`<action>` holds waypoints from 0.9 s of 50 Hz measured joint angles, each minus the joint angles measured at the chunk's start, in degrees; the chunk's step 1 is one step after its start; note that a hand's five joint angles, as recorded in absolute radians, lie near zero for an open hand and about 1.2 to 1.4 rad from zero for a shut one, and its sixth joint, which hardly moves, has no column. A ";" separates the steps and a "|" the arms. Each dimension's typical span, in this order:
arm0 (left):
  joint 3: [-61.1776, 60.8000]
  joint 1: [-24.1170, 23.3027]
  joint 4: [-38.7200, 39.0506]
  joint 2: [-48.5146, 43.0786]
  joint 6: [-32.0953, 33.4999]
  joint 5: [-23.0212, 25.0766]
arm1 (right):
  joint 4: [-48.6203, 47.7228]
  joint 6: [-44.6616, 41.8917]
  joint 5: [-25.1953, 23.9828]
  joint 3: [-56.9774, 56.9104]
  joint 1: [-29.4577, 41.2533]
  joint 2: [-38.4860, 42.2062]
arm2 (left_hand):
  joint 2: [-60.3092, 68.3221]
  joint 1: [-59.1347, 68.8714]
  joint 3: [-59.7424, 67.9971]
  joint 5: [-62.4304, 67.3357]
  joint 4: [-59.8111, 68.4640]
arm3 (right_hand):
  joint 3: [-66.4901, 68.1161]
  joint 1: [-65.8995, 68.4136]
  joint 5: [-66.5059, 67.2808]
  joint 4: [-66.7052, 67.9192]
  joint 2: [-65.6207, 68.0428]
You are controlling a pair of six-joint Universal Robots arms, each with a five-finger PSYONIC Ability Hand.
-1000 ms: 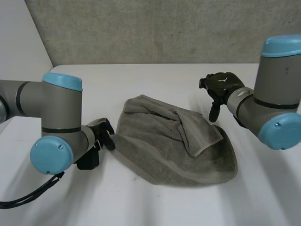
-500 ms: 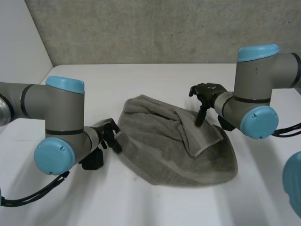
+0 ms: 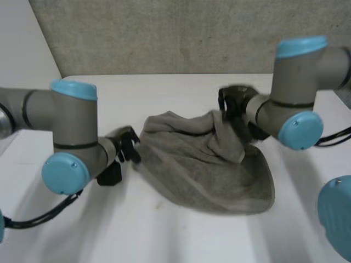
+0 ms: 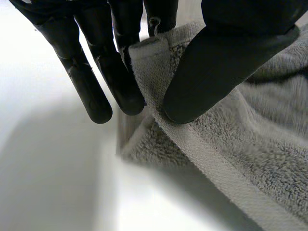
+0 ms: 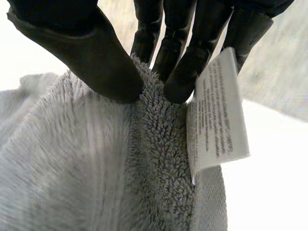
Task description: Fold the towel.
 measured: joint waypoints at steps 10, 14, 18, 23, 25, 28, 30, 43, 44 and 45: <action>7.95 1.96 1.37 8.46 0.68 -0.18 | -8.89 -9.60 -0.87 0.88 -1.85 -13.34 | 0.02 0.23 0.04 0.11 0.03 | 0.00 0.12 0.00 0.00 0.00; 8.96 2.99 1.32 12.56 1.76 -0.14 | -11.10 -14.27 -2.41 7.09 -3.17 -19.24 | 0.02 0.23 0.04 0.11 0.03 | 0.00 0.16 0.00 0.00 0.00; 5.93 4.24 1.01 16.62 5.07 0.14 | -11.73 -22.64 -6.29 18.84 -5.44 -25.82 | 0.03 0.23 0.04 0.11 0.04 | 0.00 0.19 0.00 0.00 0.00; -1.61 5.22 0.99 20.72 12.00 0.45 | -11.81 -36.03 -11.12 35.55 -9.55 -33.90 | 0.03 0.23 0.05 0.11 0.04 | 0.00 0.20 0.00 0.00 0.00; -4.74 5.31 0.99 21.82 14.90 0.54 | -11.67 -40.86 -12.33 41.28 -11.13 -36.50 | 0.04 0.23 0.05 0.11 0.04 | 0.00 0.20 0.00 0.00 0.00; -10.63 5.12 0.92 23.22 19.81 0.65 | -11.38 -49.32 -13.55 51.76 -13.54 -40.29 | 0.04 0.23 0.05 0.11 0.05 | 0.03 0.21 0.44 0.00 0.00; -15.02 4.87 0.96 24.12 22.78 0.70 | -11.22 -54.32 -13.86 58.21 -14.68 -42.23 | 0.04 0.23 0.05 0.11 0.05 | 0.40 0.21 0.45 0.00 0.00; -31.09 4.32 2.78 30.07 27.15 4.26 | -4.37 -75.01 -14.82 81.78 -18.70 -49.94 | 0.04 0.23 0.05 0.11 0.08 | -20.92 -22.06 -21.62 -21.55 -22.51; -31.17 4.32 2.85 30.40 27.11 4.43 | -3.17 -74.69 -15.72 81.10 -19.28 -50.33 | 0.04 0.23 0.05 0.11 0.08 | -33.61 -33.91 -34.99 -34.08 -34.46; -31.13 4.33 2.92 30.75 27.09 4.55 | -2.39 -73.59 -16.66 80.01 -19.81 -50.63 | 0.04 0.23 0.05 0.11 0.08 | -43.76 -43.94 -44.71 -43.05 -44.63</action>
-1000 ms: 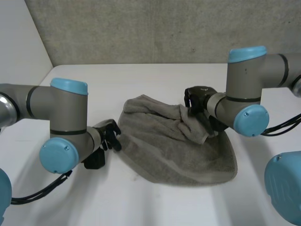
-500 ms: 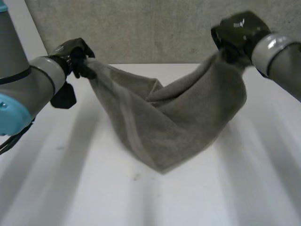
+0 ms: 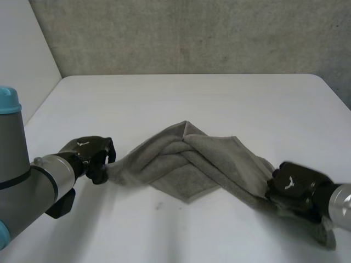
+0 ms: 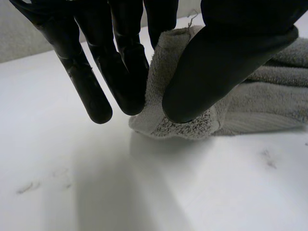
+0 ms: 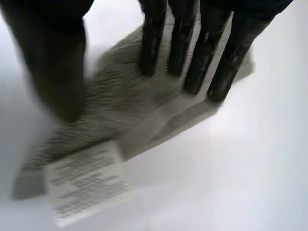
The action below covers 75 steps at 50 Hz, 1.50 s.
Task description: Fold the towel.
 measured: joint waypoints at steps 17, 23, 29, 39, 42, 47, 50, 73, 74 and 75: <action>1.81 0.04 2.55 2.56 0.15 -0.05 | -0.69 52.53 -3.44 -33.78 0.42 16.15 | 0.00 0.00 0.00 0.00 0.03 | -18.30 -18.32 -17.66 -18.91 -16.53; 2.21 0.09 3.26 2.62 0.18 -0.07 | 2.18 61.88 -3.04 -47.56 5.08 28.02 | 0.00 0.00 0.00 0.00 0.04 | -13.70 -13.04 -11.88 -15.35 -12.83; 2.52 0.20 4.02 2.46 0.16 -0.08 | 5.59 66.14 -3.19 -60.17 8.69 39.32 | 0.00 0.00 0.00 0.00 0.05 | -10.77 -10.30 -8.59 -12.24 -11.51; 2.58 0.33 5.16 2.47 0.09 -0.05 | 8.29 68.35 -2.89 -77.52 12.56 56.77 | 0.00 0.00 0.00 0.01 0.06 | -3.63 -3.31 -2.18 -5.30 -3.11; 2.58 0.28 5.22 2.46 0.09 -0.05 | 8.27 68.48 -2.90 -78.85 12.93 58.87 | 0.00 0.00 0.00 0.01 0.06 | -3.61 -3.28 -2.11 -5.30 -3.11; 2.60 0.28 5.30 2.27 0.15 -0.05 | 8.03 68.44 -2.85 -79.23 13.64 60.16 | 0.00 0.00 0.00 0.01 0.07 | -3.48 -3.20 -2.02 -5.30 -3.09; 2.74 0.32 5.36 2.06 0.17 -0.05 | 7.93 68.27 -2.81 -79.11 13.92 60.18 | 0.00 -0.04 0.00 0.01 0.07 | 0.84 1.30 1.77 -0.93 1.86; 29.89 1.01 12.16 -11.25 0.30 -0.65 | -5.49 54.83 6.53 -92.37 14.02 50.90 | 0.03 -0.04 0.05 0.01 0.10 | 43.63 42.94 43.69 43.36 44.69; 32.03 1.01 12.53 -12.10 0.28 -0.78 | -7.50 53.89 7.71 -93.10 14.01 50.54 | 0.04 -0.04 0.05 0.01 0.11 | 43.63 42.95 43.69 43.36 44.78; 36.73 1.00 13.44 -13.85 0.24 -1.13 | -11.18 52.47 9.68 -94.19 14.02 49.90 | 0.04 -0.04 0.05 0.00 0.11 | 43.63 42.99 43.69 43.36 45.12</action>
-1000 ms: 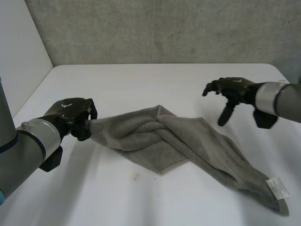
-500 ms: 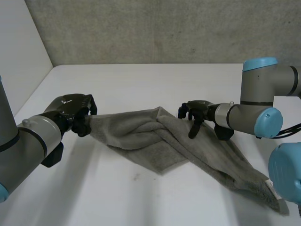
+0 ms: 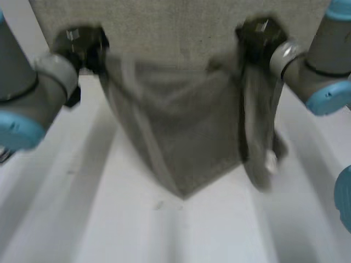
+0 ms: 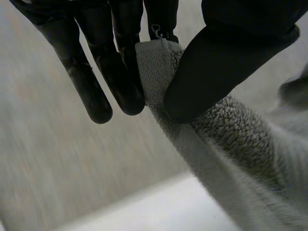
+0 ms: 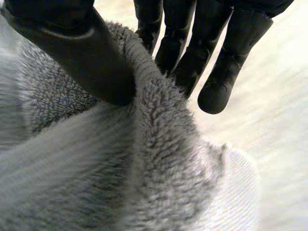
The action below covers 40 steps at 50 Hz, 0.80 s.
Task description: Fold the towel.
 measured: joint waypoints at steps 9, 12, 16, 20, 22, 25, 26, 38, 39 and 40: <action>26.16 -0.09 7.79 -8.38 -0.18 -5.23 | -18.98 -3.70 6.73 2.80 0.06 -6.34 | 0.00 0.00 0.01 0.00 0.00 | 0.00 0.11 0.75 0.00 0.43; 26.77 -0.09 8.90 -8.78 -0.18 -6.49 | -18.17 -3.63 5.28 7.69 -0.09 -8.57 | 0.00 0.00 0.01 0.00 0.00 | 0.00 0.11 0.75 0.00 0.43; 21.72 0.02 9.15 -8.38 -0.14 -6.99 | -14.56 -3.79 2.13 14.27 -0.52 -10.39 | 0.01 0.00 0.01 0.01 0.00 | 0.00 0.11 0.75 0.00 0.43; 10.76 0.99 9.24 -7.53 -0.14 -6.53 | -8.91 -4.18 -1.44 20.87 -0.81 -10.61 | 0.01 0.00 0.01 0.01 0.00 | 0.00 0.11 0.75 0.00 0.43; 4.00 1.77 9.65 -7.17 -0.14 -5.90 | -6.21 -4.53 -2.74 24.39 -0.89 -9.80 | 0.00 0.00 0.01 0.01 0.00 | 0.00 0.11 0.75 0.00 0.43; -5.51 2.69 11.06 -7.10 -0.13 -4.61 | -4.10 -5.06 -3.65 29.41 -0.95 -7.97 | 0.00 0.00 0.01 0.01 0.00 | 0.00 0.11 0.76 0.00 0.43; -7.62 2.86 11.55 -7.14 -0.11 -4.29 | -3.87 -5.18 -3.77 30.68 -0.96 -7.46 | 0.01 0.00 0.01 0.01 0.00 | 0.00 0.11 0.76 0.00 0.43; -29.25 3.50 19.76 -6.26 1.29 -2.45 | -7.50 -6.90 -3.23 48.95 -0.96 -5.56 | 0.01 0.00 0.01 0.01 0.00 | -20.71 -19.84 -19.18 -20.58 -20.95; -30.34 3.56 19.95 -5.68 1.72 -2.45 | -7.77 -6.88 -3.18 50.27 -0.95 -6.58 | 0.01 0.00 0.01 0.01 0.00 | -31.20 -30.59 -30.28 -32.15 -31.18; -31.13 3.65 20.10 -5.08 2.06 -2.45 | -7.99 -6.83 -3.14 51.37 -0.96 -7.62 | 0.01 0.00 0.01 0.01 0.00 | -37.04 -36.46 -37.13 -38.01 -37.07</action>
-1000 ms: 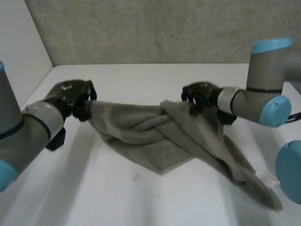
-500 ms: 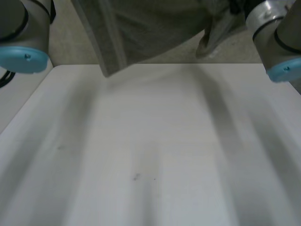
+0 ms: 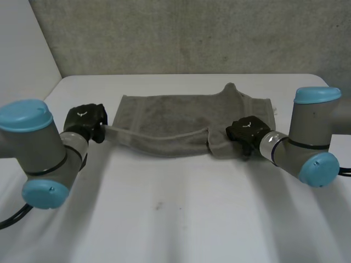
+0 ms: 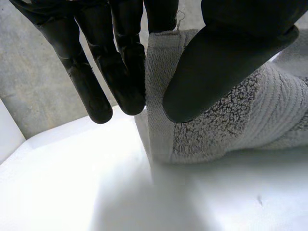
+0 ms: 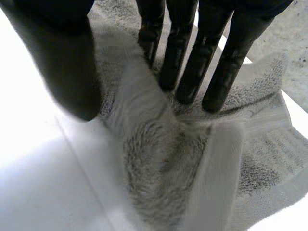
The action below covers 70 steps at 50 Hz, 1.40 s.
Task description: Fold the towel.
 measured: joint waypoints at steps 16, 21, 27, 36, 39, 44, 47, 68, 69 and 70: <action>-6.42 1.96 0.59 7.70 1.15 1.89 | -2.08 8.56 5.09 11.35 -3.22 -10.86 | 0.00 0.00 0.00 0.00 0.00 | -8.68 -8.82 -9.63 -9.01 -8.41; -6.94 2.05 1.10 7.67 1.12 2.09 | -4.65 9.49 5.20 14.92 -4.38 -10.72 | 0.00 0.00 0.00 0.00 0.00 | -8.68 -8.80 -9.58 -9.02 -8.40; -7.12 2.06 1.42 7.19 1.08 2.07 | -6.74 9.27 4.14 18.40 -6.29 -11.25 | 0.00 0.00 0.00 0.00 0.00 | -8.68 -8.79 -9.22 -9.02 -8.41; -7.65 2.15 1.48 7.08 1.03 2.03 | -4.71 9.21 3.31 25.26 -8.53 -16.10 | 0.00 0.00 0.00 0.00 0.00 | -8.68 -8.75 -8.43 -9.01 -8.40; -7.71 2.20 1.48 7.09 1.01 2.03 | -5.32 9.21 3.01 27.08 -8.75 -17.05 | 0.00 0.00 0.00 0.00 0.00 | -8.68 -8.78 -8.44 -9.02 -8.40; -7.78 2.23 1.48 7.10 0.97 2.03 | -9.06 9.16 1.80 29.77 -8.91 -17.40 | 0.00 0.00 0.00 0.00 0.00 | -8.67 -8.73 -8.40 -9.01 -8.40; -7.82 2.24 1.48 7.10 0.96 2.03 | -11.94 9.10 0.93 30.87 -8.96 -17.22 | 0.00 0.00 0.00 0.00 0.00 | -8.56 -8.43 -7.74 -8.92 -8.40; -8.01 2.23 1.47 6.98 0.86 2.12 | -17.02 5.66 -0.04 31.10 -9.04 -13.24 | 0.00 0.00 0.00 0.00 0.00 | -8.33 -7.26 -6.27 -8.57 -8.26; -8.01 2.24 1.47 6.94 0.86 2.12 | -17.03 5.61 0.00 31.04 -9.04 -13.17 | 0.00 0.00 0.00 0.00 0.00 | -8.01 -6.99 -6.09 -8.35 -8.26; -8.01 2.24 1.47 6.93 0.86 2.12 | -17.05 5.58 0.02 31.01 -9.04 -13.14 | 0.00 0.00 0.00 0.00 0.00 | -7.57 -6.48 -5.75 -7.91 -8.16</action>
